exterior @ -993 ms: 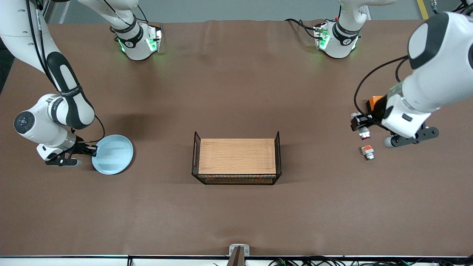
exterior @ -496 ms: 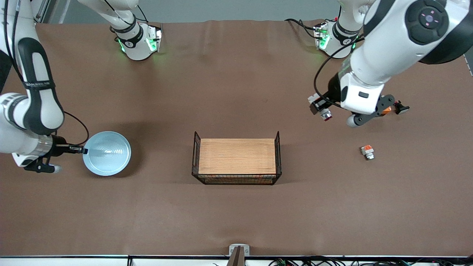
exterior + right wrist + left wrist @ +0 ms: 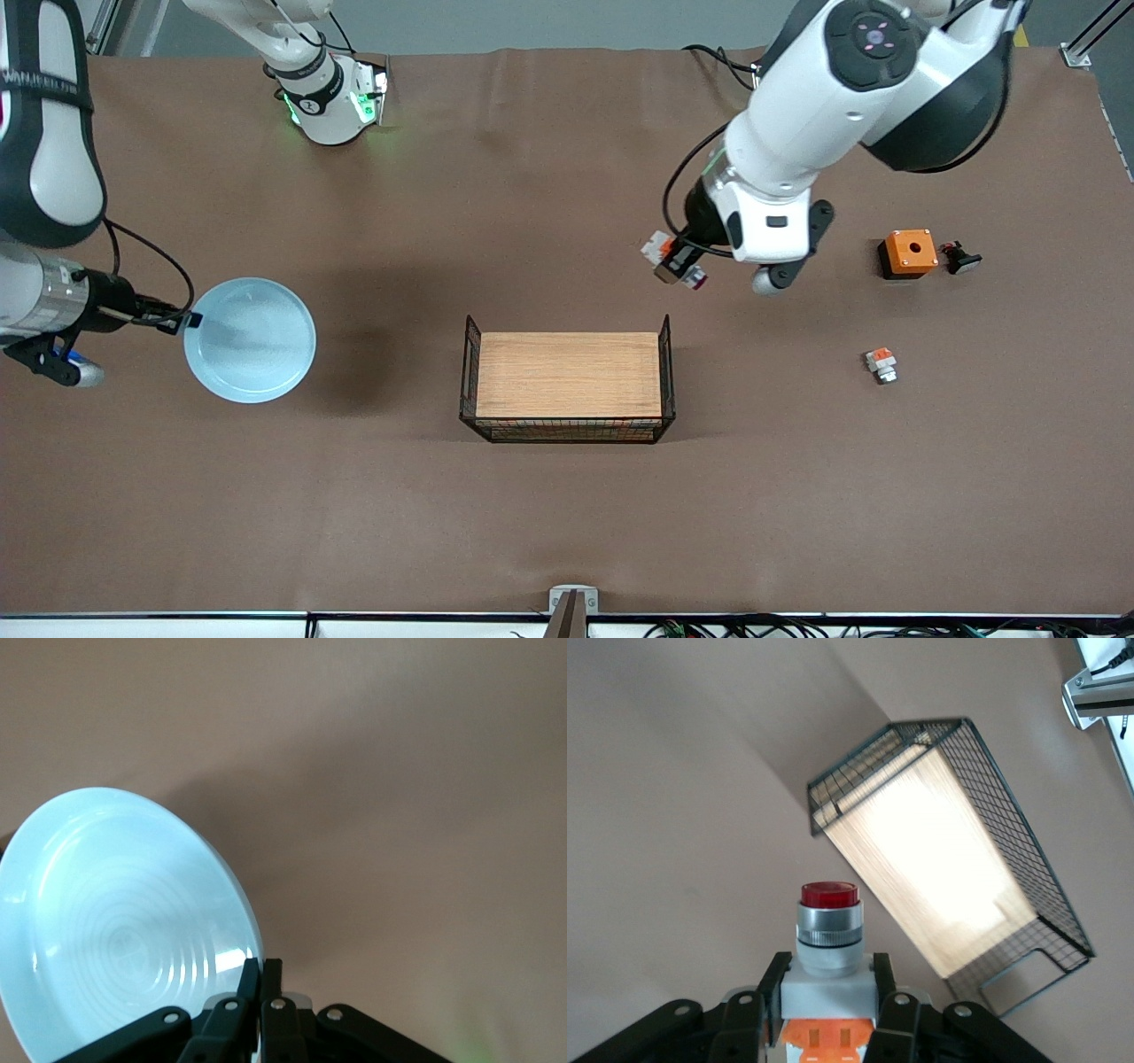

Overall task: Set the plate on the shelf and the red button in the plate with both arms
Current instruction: 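Lift the button with the left gripper while the right gripper lifts the plate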

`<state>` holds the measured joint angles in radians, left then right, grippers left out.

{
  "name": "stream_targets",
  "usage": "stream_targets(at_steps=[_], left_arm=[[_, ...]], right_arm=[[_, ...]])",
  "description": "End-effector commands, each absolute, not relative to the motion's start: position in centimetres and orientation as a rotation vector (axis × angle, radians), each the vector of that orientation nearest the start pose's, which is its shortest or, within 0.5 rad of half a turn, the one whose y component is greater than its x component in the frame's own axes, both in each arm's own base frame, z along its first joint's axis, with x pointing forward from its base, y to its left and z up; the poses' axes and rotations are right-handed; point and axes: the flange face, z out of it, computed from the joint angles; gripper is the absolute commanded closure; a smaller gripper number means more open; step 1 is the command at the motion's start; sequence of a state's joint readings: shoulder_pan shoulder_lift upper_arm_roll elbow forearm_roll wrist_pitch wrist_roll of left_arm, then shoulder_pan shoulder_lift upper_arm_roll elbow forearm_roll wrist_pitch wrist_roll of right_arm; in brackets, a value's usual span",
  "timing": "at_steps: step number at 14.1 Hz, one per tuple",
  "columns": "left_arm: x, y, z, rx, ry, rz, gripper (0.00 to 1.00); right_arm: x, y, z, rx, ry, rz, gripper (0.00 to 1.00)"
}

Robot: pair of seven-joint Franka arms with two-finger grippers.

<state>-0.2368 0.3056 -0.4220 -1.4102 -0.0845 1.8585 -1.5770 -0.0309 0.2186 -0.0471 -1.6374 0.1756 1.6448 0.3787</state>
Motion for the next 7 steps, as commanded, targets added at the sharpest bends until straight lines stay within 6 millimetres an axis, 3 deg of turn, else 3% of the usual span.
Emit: stream_targets(at_steps=[1, 3, 7], left_arm=[[55.3, -40.0, 54.7, -2.922, -1.759, 0.190, 0.69], [55.0, -41.0, 54.2, -2.907, -1.786, 0.165, 0.69], [56.0, -42.1, 52.9, -2.826, -1.905, 0.103, 0.69]], right_arm=[[59.7, 2.3, 52.5, -2.864, 0.920, 0.401, 1.00], [58.6, 5.9, 55.5, -2.793, 1.046, 0.434, 1.00], [56.9, 15.2, 57.5, -2.748, 1.251, 0.408, 1.00]])
